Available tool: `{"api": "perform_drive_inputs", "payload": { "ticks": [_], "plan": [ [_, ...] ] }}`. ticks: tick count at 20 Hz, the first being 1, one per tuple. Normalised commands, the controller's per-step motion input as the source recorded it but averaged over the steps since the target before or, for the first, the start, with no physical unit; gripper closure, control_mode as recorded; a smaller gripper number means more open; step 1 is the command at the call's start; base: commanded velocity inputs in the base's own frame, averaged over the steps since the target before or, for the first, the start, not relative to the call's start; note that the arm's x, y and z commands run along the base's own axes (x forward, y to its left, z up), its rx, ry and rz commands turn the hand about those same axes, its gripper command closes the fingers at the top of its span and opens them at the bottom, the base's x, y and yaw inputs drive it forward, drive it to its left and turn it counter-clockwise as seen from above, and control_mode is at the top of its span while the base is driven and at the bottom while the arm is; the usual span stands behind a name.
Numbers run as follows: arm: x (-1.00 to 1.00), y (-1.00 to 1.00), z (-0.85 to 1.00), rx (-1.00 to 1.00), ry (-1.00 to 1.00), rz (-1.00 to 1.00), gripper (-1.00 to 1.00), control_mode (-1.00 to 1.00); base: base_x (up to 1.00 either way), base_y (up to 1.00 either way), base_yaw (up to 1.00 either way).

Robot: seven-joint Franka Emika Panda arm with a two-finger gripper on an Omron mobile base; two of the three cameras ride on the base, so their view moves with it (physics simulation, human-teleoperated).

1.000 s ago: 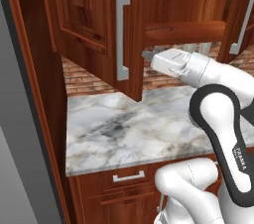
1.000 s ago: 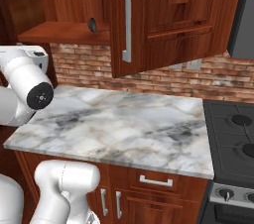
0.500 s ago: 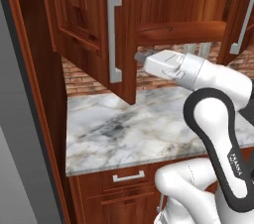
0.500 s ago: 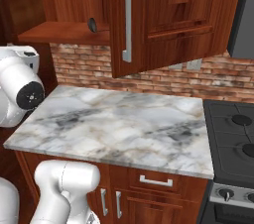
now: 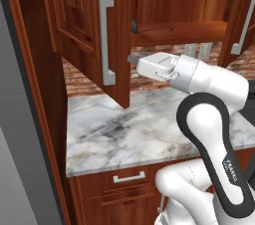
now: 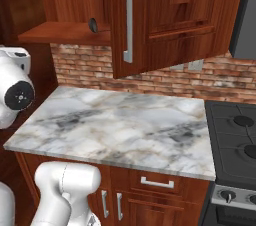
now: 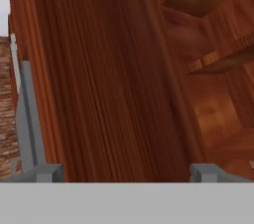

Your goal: Open the cabinet and move the ladle to the pot. Then close the cabinet.

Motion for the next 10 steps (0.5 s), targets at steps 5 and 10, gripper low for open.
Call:
{"api": "perform_drive_inputs", "payload": {
  "ticks": [5, 10],
  "plan": [
    [0.03, 0.22, 0.00, 0.00, 0.07, 0.00, -1.00, -1.00, 0.00, 0.00, 0.00],
    [0.11, 0.08, 0.00, 0.00, 0.06, 0.00, -1.00, -1.00, 0.00, 0.00, 0.00]
  ]
}}
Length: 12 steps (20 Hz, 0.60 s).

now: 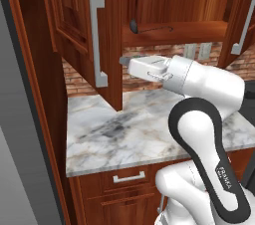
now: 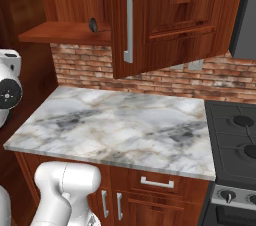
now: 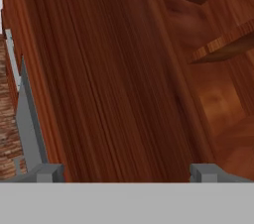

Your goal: Open the cabinet and move the ladle to the pot. Then close the cabinet.

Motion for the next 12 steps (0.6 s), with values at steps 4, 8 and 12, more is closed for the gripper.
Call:
{"api": "perform_drive_inputs", "payload": {
  "ticks": [4, 8, 12],
  "plan": [
    [0.03, 0.00, -0.02, -0.01, 0.02, 0.00, -1.00, -1.00, 0.00, 0.00, 0.00],
    [0.23, -0.03, 0.00, -0.02, 0.17, 0.00, -1.00, -1.00, 0.00, 0.00, 0.00],
    [0.36, -0.44, 0.00, -0.05, 0.27, 0.00, -1.00, -1.00, 0.00, 0.00, 0.00]
  ]
}}
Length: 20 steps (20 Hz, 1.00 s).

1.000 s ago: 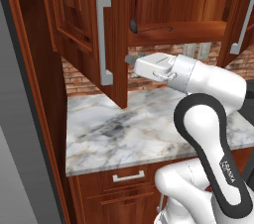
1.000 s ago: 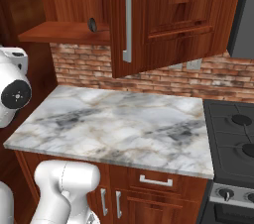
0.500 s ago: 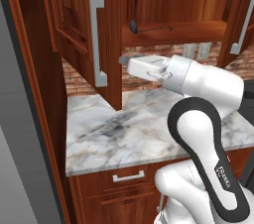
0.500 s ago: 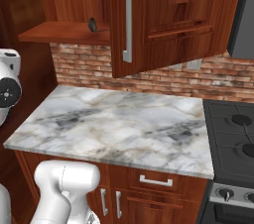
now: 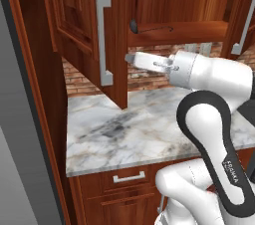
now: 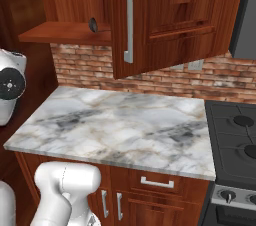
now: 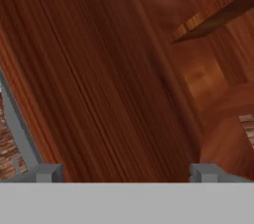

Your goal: Open the cabinet and move the ladle to the pot. Then close the cabinet.

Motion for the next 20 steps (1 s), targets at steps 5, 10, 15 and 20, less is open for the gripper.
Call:
{"api": "perform_drive_inputs", "payload": {
  "ticks": [5, 10, 15, 20],
  "plan": [
    [0.40, -0.58, 0.01, -0.10, 0.32, -0.07, -1.00, -1.00, 0.00, 0.00, 0.00],
    [0.31, -0.51, 0.00, -0.14, 0.19, -0.08, -1.00, -1.00, 0.00, 0.00, 0.00],
    [0.12, -0.15, 0.00, -0.17, 0.01, -0.05, -1.00, -1.00, 0.00, 0.00, 0.00],
    [0.00, -0.06, -0.02, -0.19, -0.01, -0.05, -1.00, -1.00, 0.00, 0.00, 0.00]
  ]
}}
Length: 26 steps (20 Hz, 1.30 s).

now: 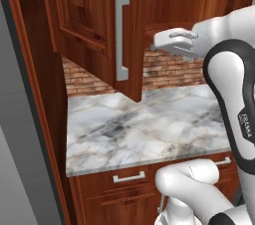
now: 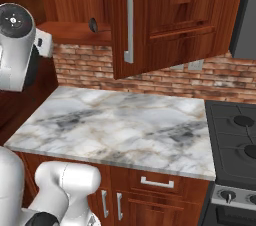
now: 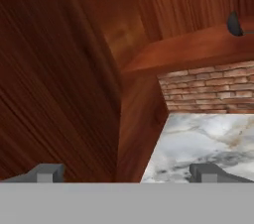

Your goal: Open the cabinet and move the ladle to the pot. Then close the cabinet.

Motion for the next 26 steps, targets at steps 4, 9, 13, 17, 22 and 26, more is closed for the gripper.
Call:
{"api": "perform_drive_inputs", "payload": {
  "ticks": [4, 9, 13, 17, 22, 26],
  "plan": [
    [0.00, -0.02, -0.08, -0.19, -0.02, -0.06, -1.00, -1.00, 0.00, 0.00, 0.00],
    [0.00, -0.22, -0.01, -0.16, 0.00, -0.07, -1.00, -1.00, 0.00, 0.00, 0.00],
    [0.00, -0.40, -0.04, -0.12, 0.00, -0.03, -1.00, -1.00, 0.00, 0.00, 0.00],
    [0.01, -0.32, -0.16, -0.12, -0.01, -0.03, -1.00, -1.00, 0.00, 0.00, 0.00],
    [0.06, -0.13, -0.40, -0.15, -0.07, -0.02, -1.00, -1.00, 0.00, 0.00, 0.00],
    [0.12, -0.01, -0.45, -0.15, -0.11, -0.02, -1.00, -1.00, 0.00, 0.00, 0.00]
  ]
}}
